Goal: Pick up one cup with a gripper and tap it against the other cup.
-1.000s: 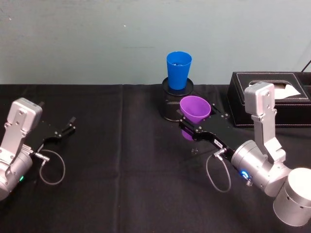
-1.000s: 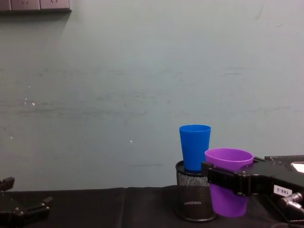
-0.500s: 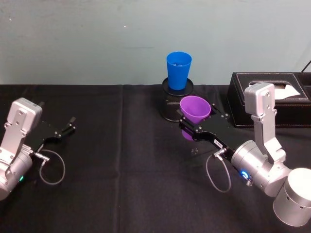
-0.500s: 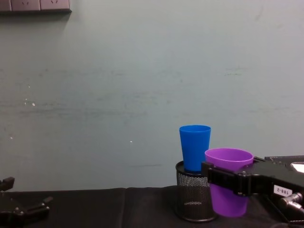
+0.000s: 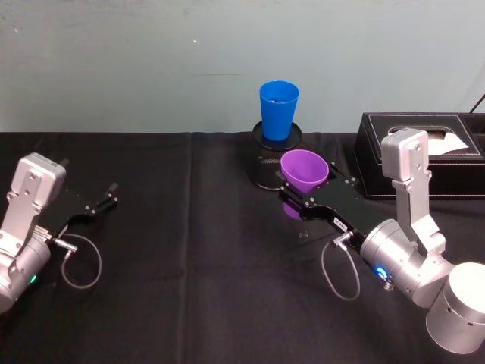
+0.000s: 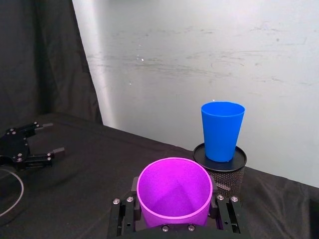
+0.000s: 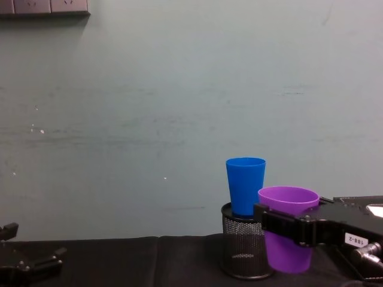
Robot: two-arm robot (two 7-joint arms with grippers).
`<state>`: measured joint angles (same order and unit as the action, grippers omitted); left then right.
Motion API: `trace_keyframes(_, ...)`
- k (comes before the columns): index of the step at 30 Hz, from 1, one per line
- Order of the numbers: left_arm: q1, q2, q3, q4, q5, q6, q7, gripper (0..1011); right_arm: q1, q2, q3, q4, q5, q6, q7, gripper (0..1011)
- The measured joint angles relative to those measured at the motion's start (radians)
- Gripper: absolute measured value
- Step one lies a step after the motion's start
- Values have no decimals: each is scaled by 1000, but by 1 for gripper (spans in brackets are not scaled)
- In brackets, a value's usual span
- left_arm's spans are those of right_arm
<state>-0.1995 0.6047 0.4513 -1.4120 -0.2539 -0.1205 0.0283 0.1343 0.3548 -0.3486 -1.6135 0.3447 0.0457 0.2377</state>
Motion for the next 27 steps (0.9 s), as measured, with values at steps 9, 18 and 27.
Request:
trace_keyframes(9, 0, 0, 0, 0, 0, 0, 0, 1000, 0, 0, 0, 0, 0, 0, 0, 739)
trace_keyframes(18, 0, 0, 0, 0, 0, 0, 0, 1000, 0, 0, 0, 0, 0, 0, 0, 739)
trace_keyframes(27, 0, 0, 0, 0, 0, 0, 0, 1000, 0, 0, 0, 0, 0, 0, 0, 739)
